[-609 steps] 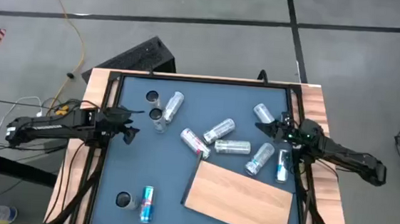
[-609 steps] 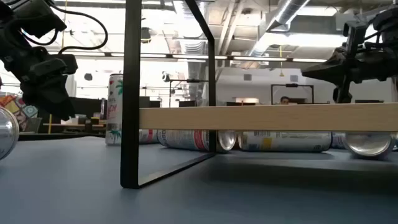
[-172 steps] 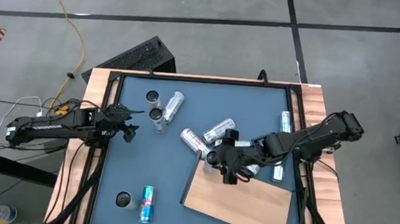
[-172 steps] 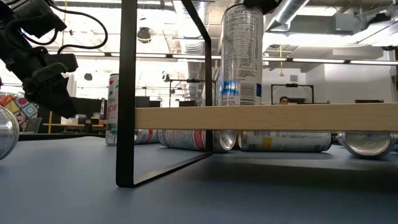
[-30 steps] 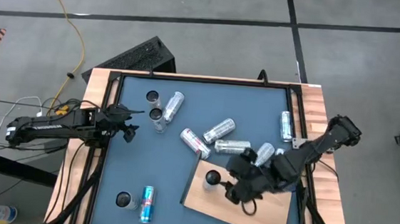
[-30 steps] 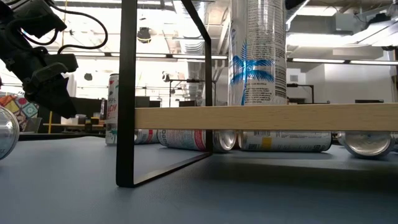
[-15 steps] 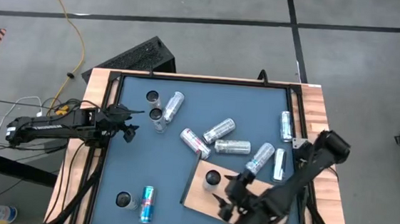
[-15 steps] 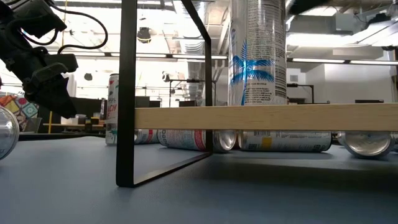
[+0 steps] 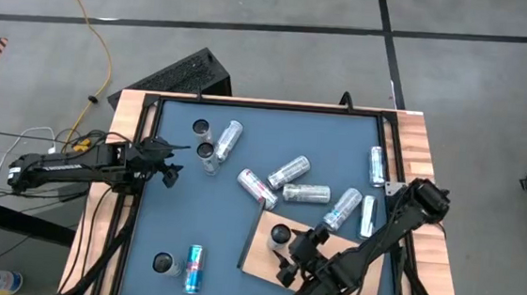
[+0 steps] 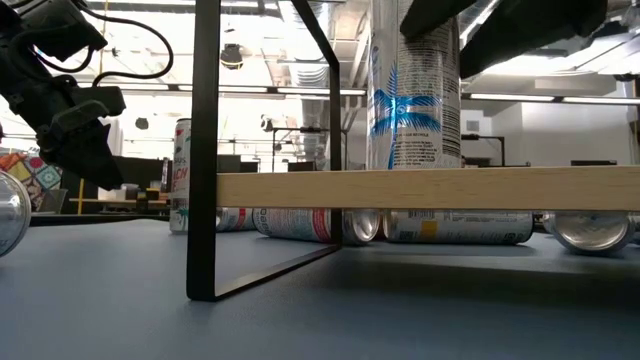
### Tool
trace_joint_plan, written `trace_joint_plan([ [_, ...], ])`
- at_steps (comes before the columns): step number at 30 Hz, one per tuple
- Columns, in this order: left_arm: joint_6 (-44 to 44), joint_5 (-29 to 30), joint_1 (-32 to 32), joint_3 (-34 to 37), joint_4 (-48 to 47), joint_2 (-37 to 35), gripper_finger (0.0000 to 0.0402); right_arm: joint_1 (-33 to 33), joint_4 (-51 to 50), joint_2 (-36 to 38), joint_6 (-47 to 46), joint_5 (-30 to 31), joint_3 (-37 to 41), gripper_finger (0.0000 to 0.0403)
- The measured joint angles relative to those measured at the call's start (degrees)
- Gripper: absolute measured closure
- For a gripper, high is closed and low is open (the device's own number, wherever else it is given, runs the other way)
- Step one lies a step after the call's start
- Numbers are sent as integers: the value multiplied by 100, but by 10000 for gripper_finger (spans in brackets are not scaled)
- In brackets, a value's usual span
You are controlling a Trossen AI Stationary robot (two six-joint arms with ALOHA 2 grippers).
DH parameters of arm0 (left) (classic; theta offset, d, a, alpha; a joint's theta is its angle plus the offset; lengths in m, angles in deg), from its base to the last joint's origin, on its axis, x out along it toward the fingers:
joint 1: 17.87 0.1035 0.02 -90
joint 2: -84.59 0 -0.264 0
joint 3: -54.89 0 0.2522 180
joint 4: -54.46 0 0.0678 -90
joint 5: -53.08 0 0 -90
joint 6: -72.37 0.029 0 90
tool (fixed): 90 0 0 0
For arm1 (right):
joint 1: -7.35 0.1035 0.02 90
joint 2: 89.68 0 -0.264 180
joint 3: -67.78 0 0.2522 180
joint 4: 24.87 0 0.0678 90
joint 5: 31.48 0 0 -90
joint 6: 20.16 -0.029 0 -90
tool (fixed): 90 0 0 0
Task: Place canned beverage on shelf
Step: Put the top white blue soda can on the shelf
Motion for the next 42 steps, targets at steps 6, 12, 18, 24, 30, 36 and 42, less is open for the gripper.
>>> trace_joint_plan([
  [6,0,0,0,0,-1,0,132,-142,18,7,259,313,-2,57],
  [12,0,0,0,0,-1,0,132,-212,110,7,310,389,-2,59],
  [18,0,0,-1,0,-1,0,132,-243,128,7,320,411,-2,102],
  [24,0,0,0,0,-1,0,132,-217,167,10,672,334,-2,167],
  [30,0,0,-2,0,1,0,132,-10,343,10,1460,304,-2,196],
  [36,0,0,-1,0,-1,0,132,184,739,27,2103,216,-2,189],
  [42,0,0,-2,0,-1,0,132,240,1208,33,2818,-13,-2,190],
])
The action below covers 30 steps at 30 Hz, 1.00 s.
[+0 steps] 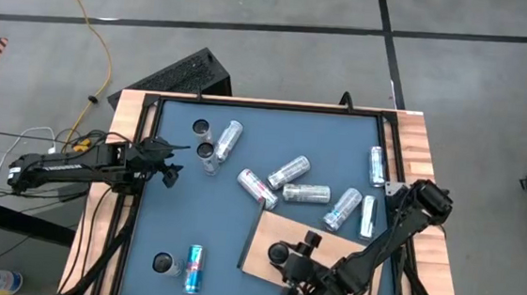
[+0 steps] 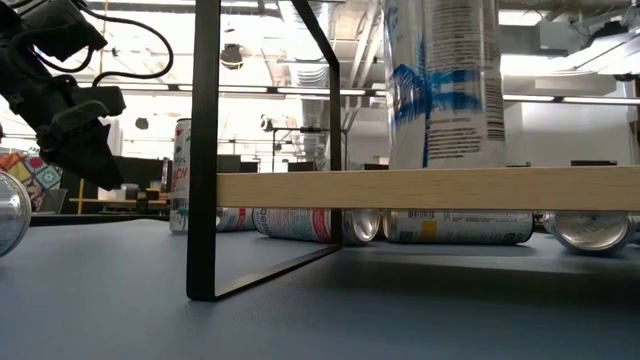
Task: Place canned beverage on shelf
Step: Put the top white blue soda can on the shelf
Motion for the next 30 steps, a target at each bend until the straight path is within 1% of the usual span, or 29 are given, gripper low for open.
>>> trace_joint_plan([
  [3,0,0,2,0,0,0,132,-45,150,60,491,-179,0,190],
  [8,0,0,1,0,-2,-2,132,-221,420,267,1384,-731,7,190],
  [11,0,0,1,0,-1,-2,132,-306,482,410,1781,-844,30,190],
  [14,0,0,2,0,2,-2,132,-330,794,603,2048,-931,359,190],
  [16,0,0,2,0,0,-2,132,-370,1322,782,2202,-947,680,190],
  [19,0,0,1,0,0,-2,132,-375,2368,1132,2441,-975,1313,190],
  [21,0,0,2,0,0,-2,132,-390,2897,1350,2585,-1147,1745,190],
  [25,0,0,0,0,0,-2,132,-599,3858,1729,2907,-1940,2474,190],
  [28,0,0,2,0,0,-2,132,-815,4691,1952,3374,-2453,2845,190],
  [30,0,0,1,0,0,-2,132,-976,4998,2005,3506,-2889,2984,190],
])
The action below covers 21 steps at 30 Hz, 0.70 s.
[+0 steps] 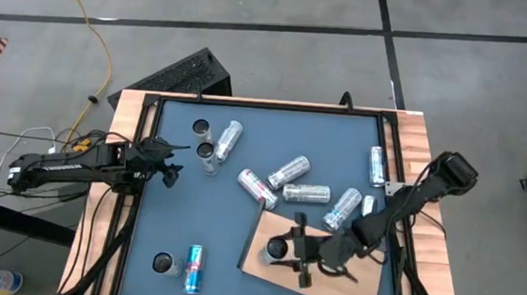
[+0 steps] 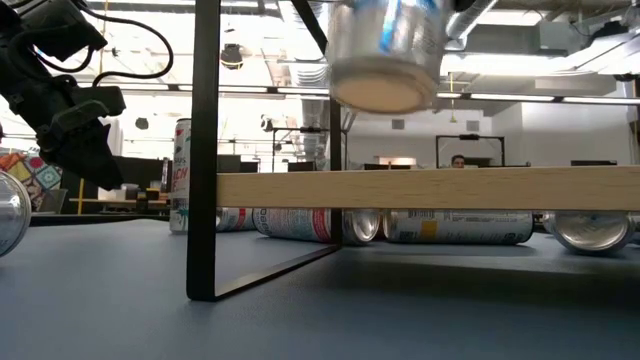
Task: Place canned beverage on shelf
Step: Put the top white blue soda can on the shelf
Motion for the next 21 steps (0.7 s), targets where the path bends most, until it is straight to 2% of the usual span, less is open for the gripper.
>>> trace_joint_plan([
  [4,0,0,0,0,-2,0,132,-366,8,-39,43,-1083,44,190],
  [6,0,0,-1,0,0,0,132,-488,42,-48,97,-1388,43,190],
  [13,0,0,1,0,-2,0,132,-669,38,-28,857,-1631,39,190],
  [21,0,0,1,0,-1,0,132,-761,-247,-61,897,-1783,31,190],
])
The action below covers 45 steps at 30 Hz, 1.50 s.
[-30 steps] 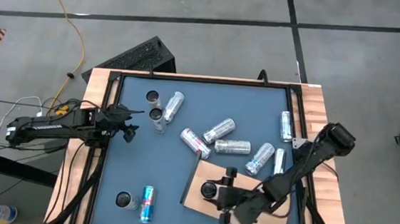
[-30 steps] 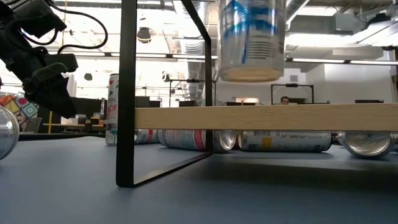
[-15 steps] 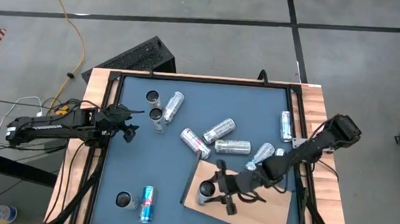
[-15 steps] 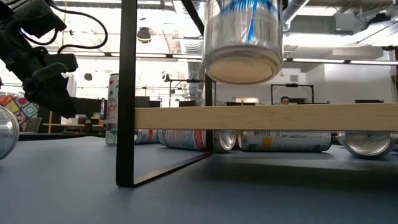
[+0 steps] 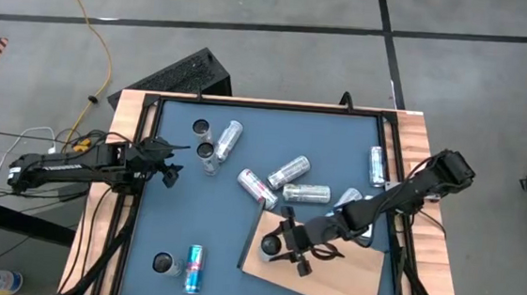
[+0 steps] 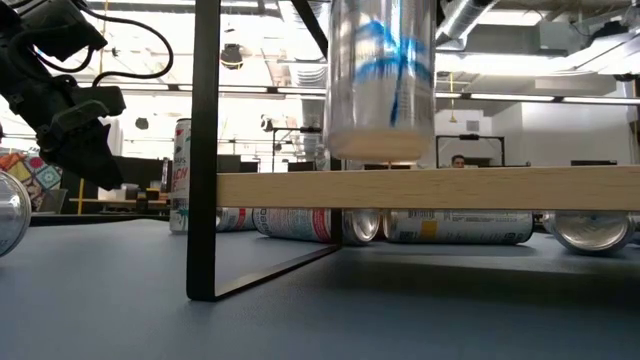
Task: Place canned beverage on shelf
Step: Put the top white blue soda can on the shelf
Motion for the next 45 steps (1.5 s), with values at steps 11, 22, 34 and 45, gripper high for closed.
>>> trace_joint_plan([
  [11,0,0,0,0,-2,1,132,-33,-180,7,86,-24,0,190],
  [22,0,0,-2,0,0,1,132,-52,-177,7,47,50,0,167],
  [34,0,0,-1,0,1,0,132,-231,-304,7,-350,201,0,157],
  [45,0,0,-1,0,0,0,132,-237,-552,9,-625,299,-7,156],
])
